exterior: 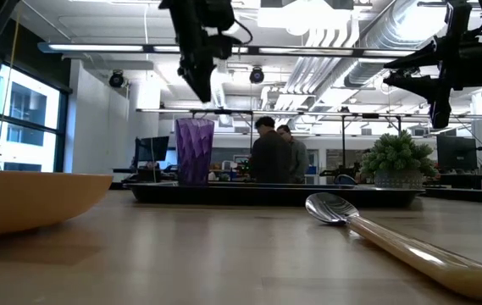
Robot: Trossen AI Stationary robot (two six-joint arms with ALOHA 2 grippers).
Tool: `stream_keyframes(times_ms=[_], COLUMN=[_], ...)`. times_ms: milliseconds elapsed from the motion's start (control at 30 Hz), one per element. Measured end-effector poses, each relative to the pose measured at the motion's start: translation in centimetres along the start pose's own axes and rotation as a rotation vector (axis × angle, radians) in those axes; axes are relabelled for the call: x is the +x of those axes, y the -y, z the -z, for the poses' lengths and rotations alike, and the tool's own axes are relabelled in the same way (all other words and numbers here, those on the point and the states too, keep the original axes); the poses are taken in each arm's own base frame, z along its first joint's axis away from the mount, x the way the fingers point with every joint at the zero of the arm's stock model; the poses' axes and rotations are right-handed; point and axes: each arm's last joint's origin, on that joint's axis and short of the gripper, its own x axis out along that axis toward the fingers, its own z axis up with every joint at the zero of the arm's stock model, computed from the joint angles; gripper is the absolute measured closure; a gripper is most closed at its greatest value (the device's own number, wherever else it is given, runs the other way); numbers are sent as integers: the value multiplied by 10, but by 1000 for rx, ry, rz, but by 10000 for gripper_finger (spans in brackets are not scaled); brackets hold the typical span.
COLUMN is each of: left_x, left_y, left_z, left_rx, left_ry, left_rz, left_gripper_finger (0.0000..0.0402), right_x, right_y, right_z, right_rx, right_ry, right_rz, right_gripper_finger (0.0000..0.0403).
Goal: Pick and place plate/cup/fork/spoon on tray
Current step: Put the orange fork to the right of the violet cup on the black tray
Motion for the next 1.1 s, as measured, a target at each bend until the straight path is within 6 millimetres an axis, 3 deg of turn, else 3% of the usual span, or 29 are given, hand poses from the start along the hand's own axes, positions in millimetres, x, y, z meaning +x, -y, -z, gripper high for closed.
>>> stream_keyframes(times_ms=[167, 433, 733, 1100], left_x=[-31, -62, -105, -110], left_y=[-4, -5, -5, 5], left_z=[0, 17, 34, 80], left_rx=[-23, -74, -105, -222], left_ry=[-15, -60, 76, 256], left_rz=[5, 85, 107, 109], left_gripper_finger=[288, 288, 288, 288], right_x=[0, -1, -3, 12], right_y=[-2, -14, -34, -88], right_z=[-1, -10, -27, -65], right_rx=[11, 20, 12, -88], right_ry=[1, 47, 38, -134], right_rz=[-33, -179, -235, -116], right_gripper_finger=[300, 300, 300, 300])
